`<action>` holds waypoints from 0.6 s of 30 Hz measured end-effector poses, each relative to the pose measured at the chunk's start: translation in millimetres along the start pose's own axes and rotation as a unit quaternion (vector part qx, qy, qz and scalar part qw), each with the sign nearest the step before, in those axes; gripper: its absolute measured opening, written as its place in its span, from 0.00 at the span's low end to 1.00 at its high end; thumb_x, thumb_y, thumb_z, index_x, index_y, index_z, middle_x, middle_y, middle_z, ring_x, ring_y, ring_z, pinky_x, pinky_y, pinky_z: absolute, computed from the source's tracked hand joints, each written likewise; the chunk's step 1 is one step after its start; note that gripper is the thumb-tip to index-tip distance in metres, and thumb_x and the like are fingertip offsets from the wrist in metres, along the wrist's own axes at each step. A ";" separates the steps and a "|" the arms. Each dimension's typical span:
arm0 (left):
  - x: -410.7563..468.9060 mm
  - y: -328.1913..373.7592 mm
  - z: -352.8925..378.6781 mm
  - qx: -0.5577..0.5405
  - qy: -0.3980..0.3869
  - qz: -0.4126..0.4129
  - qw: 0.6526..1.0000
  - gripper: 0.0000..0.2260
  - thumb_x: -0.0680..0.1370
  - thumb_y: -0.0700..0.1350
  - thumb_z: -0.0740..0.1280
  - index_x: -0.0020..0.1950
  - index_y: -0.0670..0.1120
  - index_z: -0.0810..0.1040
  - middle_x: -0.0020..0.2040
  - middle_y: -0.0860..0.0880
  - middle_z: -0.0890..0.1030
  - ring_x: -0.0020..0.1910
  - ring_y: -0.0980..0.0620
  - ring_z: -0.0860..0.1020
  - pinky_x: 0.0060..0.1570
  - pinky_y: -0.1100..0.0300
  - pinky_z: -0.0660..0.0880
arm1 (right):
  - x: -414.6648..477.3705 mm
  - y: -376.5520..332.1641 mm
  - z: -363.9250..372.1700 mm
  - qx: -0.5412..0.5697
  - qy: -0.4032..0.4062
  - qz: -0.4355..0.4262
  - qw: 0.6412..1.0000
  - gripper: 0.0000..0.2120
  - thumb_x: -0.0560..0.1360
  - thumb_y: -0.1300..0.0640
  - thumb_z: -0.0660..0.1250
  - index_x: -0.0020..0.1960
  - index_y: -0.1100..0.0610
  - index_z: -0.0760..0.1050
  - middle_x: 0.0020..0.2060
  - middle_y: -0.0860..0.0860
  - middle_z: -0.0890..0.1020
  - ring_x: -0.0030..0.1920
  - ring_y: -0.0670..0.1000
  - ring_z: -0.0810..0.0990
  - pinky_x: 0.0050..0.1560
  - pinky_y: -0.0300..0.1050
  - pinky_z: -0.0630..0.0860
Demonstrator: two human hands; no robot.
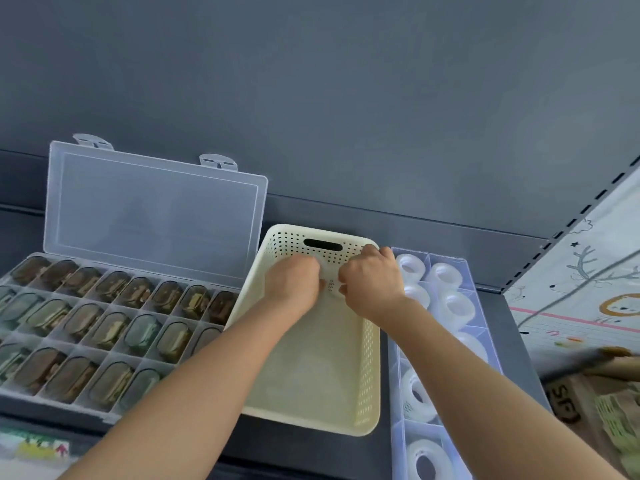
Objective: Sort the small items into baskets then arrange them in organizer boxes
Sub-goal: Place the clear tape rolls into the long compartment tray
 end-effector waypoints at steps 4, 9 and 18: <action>-15.7 -4.3 -8.3 -0.015 0.013 0.018 1.000 0.15 0.79 0.49 0.63 0.34 0.47 0.70 0.41 0.50 0.69 0.41 0.47 0.71 0.38 0.57 0.65 | -17.0 6.6 -17.1 0.096 0.059 0.001 0.994 0.09 0.77 0.54 0.63 0.51 0.54 0.80 0.47 0.50 0.81 0.56 0.54 0.71 0.48 0.44 0.64; -64.4 5.4 -38.3 -0.083 0.116 0.048 0.989 0.08 0.76 0.44 0.67 0.40 0.43 0.81 0.39 0.50 0.72 0.39 0.47 0.74 0.36 0.52 0.72 | -67.2 20.1 -48.6 0.239 0.205 0.007 0.949 0.04 0.71 0.57 0.72 0.43 0.58 0.83 0.40 0.53 0.83 0.46 0.58 0.76 0.41 0.49 0.74; -184.8 71.8 -67.6 -0.110 0.242 0.148 0.952 0.04 0.73 0.41 0.74 0.46 0.45 0.85 0.39 0.51 0.78 0.31 0.48 0.76 0.26 0.52 0.75 | -193.6 59.7 -66.6 0.299 0.294 -0.024 0.908 0.05 0.69 0.60 0.73 0.44 0.55 0.82 0.39 0.49 0.83 0.40 0.56 0.77 0.39 0.41 0.71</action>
Point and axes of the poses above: each hand's wrist, its own x-axis towards the middle knuckle, its own z-axis out of the palm, y = z × x, the point moved 7 cm from there along x, towards the middle knuckle
